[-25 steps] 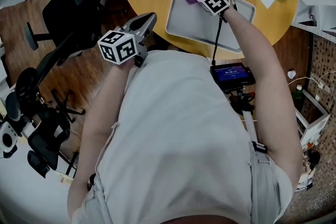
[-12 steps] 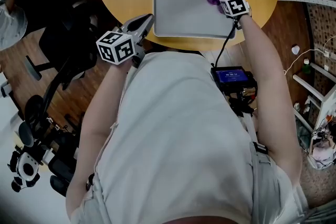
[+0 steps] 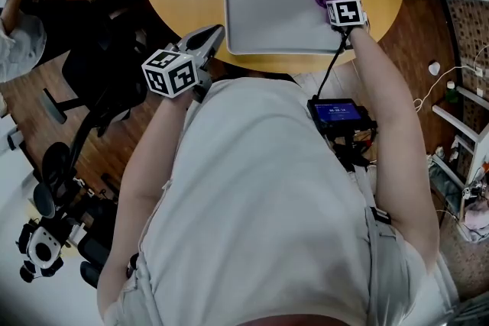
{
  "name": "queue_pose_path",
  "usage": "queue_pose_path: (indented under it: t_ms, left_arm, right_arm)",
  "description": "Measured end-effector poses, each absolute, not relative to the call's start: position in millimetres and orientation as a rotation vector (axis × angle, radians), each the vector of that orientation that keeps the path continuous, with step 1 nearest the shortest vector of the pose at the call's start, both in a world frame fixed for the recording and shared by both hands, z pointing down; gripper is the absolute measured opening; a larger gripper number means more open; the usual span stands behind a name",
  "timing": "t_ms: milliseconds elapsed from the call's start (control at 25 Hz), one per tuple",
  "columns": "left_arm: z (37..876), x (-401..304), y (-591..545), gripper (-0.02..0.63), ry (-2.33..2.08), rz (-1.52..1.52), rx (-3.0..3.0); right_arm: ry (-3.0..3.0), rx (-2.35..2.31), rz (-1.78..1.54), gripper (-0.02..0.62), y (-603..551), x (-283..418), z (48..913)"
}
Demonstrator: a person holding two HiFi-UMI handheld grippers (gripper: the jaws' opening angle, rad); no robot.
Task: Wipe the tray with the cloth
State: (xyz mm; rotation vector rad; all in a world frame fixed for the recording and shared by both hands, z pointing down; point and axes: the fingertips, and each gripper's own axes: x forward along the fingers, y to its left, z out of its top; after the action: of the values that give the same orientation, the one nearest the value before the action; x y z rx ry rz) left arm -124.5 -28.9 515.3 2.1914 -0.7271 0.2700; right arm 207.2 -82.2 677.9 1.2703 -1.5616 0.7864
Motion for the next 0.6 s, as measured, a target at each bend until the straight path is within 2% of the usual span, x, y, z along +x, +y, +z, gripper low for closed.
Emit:
queue_pose_path:
  t_ms: [160,600]
  left_arm:
    - [513.1,-112.5,-28.8,0.0,-0.726,0.258,2.182]
    - [519.6,-142.6,-18.2,0.0,-0.757,0.222,2.148]
  right_arm:
    - [-1.567,1.233,0.788,0.063,-80.5,199.3,671.1]
    - [-1.74,0.976,0.788,0.063,-77.6,72.2,669.1]
